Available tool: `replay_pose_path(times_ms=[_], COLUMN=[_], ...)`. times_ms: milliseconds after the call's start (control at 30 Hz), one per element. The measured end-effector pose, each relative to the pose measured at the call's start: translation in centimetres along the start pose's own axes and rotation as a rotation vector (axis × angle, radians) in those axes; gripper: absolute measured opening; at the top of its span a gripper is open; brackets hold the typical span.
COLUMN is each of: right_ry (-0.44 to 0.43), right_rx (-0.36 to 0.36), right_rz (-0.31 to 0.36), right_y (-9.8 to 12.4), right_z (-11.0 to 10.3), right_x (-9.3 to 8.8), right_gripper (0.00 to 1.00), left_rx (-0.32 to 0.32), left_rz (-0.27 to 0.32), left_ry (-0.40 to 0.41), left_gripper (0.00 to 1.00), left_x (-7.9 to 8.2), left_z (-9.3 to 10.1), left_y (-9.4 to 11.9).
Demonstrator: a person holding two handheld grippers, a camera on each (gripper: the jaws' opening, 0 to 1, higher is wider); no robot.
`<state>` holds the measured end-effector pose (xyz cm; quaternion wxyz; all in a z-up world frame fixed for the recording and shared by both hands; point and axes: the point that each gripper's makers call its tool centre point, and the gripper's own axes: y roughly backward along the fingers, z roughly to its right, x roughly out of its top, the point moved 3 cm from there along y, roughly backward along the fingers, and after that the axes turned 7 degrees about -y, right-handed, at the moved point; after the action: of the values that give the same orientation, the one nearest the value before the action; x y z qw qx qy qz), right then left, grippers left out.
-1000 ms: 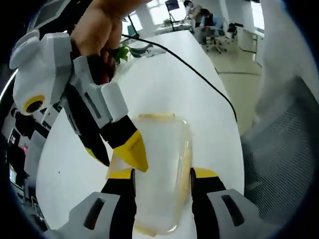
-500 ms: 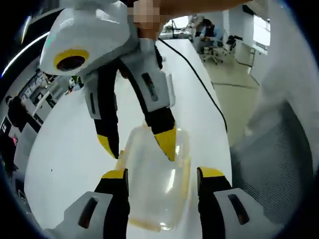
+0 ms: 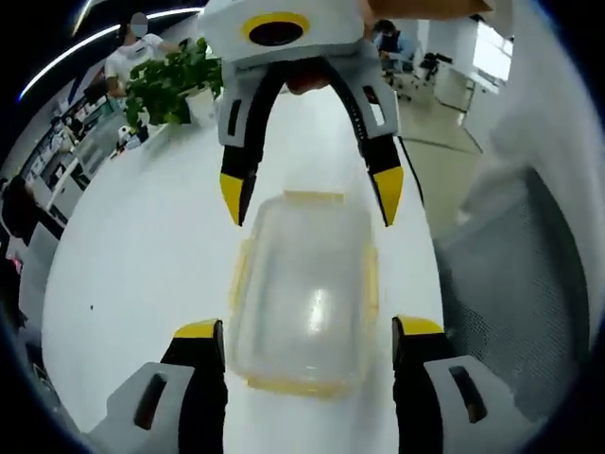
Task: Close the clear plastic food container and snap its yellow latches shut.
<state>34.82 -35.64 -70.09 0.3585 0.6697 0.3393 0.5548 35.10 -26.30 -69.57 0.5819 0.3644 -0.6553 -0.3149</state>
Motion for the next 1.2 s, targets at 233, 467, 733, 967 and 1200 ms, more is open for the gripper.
replay_pose_path(times_ms=[233, 467, 733, 967, 1200], right_ry=[-0.01, 0.023, 0.015, 0.027, 0.027], right_rx=[-0.052, -0.091, -0.087, -0.082, -0.083], right_rz=[-0.017, -0.077, -0.069, -0.077, -0.075], right_y=[-1.4, -2.6, -2.7, -3.7, -5.2], right_z=[0.3, 0.8, 0.4, -0.1, -0.8], right_x=[-0.8, -1.4, -1.0, 0.5, 3.1], right_gripper=[0.83, 0.75, 0.74, 0.74, 0.74], left_rx=[-0.022, 0.017, 0.006, 0.012, 0.011], left_rz=[-0.064, -0.078, -0.068, -0.046, -0.062], left_ry=[-0.002, -0.03, -0.035, -0.025, -0.029], left_gripper=[0.77, 0.75, 0.75, 0.75, 0.75], left_x=[-2.0, -2.7, -3.2, -4.8, -7.3], left_z=[-0.1, -0.6, -0.3, 0.1, 0.4], left_y=[-1.4, -2.2, -1.8, -0.7, 0.9])
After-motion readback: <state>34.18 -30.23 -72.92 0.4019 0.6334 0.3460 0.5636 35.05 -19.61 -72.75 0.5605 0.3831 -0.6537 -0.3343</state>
